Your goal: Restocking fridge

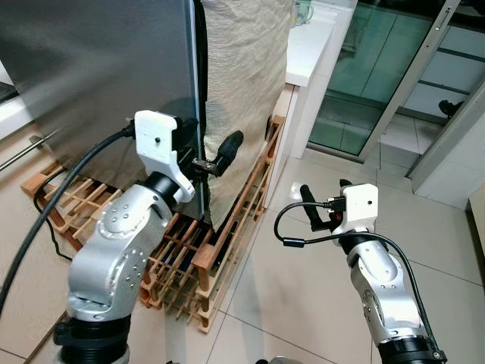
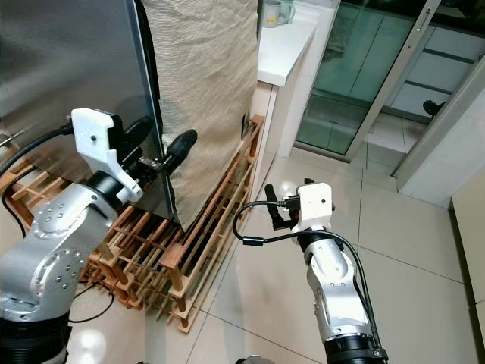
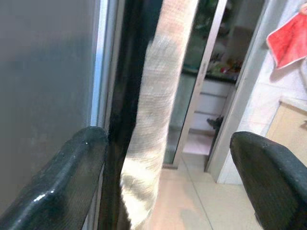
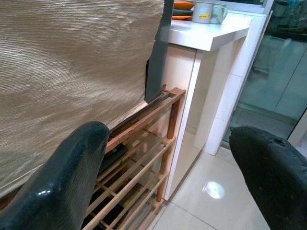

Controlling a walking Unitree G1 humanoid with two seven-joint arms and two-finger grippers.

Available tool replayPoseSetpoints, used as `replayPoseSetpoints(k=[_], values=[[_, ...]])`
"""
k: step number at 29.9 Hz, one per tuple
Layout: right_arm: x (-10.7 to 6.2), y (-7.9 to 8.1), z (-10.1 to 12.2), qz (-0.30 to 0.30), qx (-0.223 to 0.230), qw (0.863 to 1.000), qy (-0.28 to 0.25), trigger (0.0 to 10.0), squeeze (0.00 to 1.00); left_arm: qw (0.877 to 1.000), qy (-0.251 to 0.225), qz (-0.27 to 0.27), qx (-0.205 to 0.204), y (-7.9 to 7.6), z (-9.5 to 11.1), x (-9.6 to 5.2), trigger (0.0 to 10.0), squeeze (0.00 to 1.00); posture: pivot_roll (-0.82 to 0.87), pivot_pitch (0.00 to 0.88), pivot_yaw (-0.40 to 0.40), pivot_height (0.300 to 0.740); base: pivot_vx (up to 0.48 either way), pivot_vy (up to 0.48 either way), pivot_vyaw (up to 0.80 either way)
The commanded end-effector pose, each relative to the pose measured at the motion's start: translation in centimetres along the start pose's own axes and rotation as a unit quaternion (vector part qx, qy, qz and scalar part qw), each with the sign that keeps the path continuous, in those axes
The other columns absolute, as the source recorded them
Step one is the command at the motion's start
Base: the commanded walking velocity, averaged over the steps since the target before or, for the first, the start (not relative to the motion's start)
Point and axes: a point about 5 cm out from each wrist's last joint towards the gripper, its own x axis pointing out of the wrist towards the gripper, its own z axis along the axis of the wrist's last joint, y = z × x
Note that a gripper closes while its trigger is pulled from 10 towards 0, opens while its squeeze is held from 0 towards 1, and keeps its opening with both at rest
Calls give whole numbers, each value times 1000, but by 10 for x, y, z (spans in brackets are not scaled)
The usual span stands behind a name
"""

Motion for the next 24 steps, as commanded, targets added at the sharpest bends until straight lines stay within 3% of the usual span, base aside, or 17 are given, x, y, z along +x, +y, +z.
replayPoseSetpoints(k=[1,9,12,15,18,19,20,22,24], values=[[1,-2,2,1,-6,1000,-5,10000,0,1000,-10,-11,3,-6,4,8,10000,0,-42,0,-47,740,0,0,0],[1,-1,2,-1,-5,1000,-5,10000,0,1000,5,5,11,-5,0,16,10000,0,-50,0,-42,740,0,0,0],[1,-1,2,-1,-4,1000,-6,10000,0,1000,6,16,-10,-6,-1,22,10000,0,-51,0,-41,740,0,0,0],[2,0,3,2,-2,1000,-7,10000,0,995,-14,-97,-10,-38,2,37,10000,0,-46,0,-51,740,0,0,0],[-1,6,5,37,9,999,-2,10000,0,975,-28,-218,-13,-64,5,51,10000,0,-56,0,-66,740,0,0,0],[-1,6,5,37,9,999,-2,10000,0,975,-28,-218,-13,-64,5,51,10000,0,-56,0,-66,740,0,0,0],[-6,11,4,65,13,998,7,10000,0,964,-35,-262,-16,-74,8,59,10000,0,-68,0,-62,740,0,0,0],[-8,12,3,76,15,997,13,10000,0,960,-37,-278,-13,-79,10,61,10000,0,-68,0,-62,740,0,0,0],[-21,9,-8,86,27,995,46,10000,0,938,-56,-336,-62,-100,19,73,10000,0,-93,0,-47,740,0,0,0]])
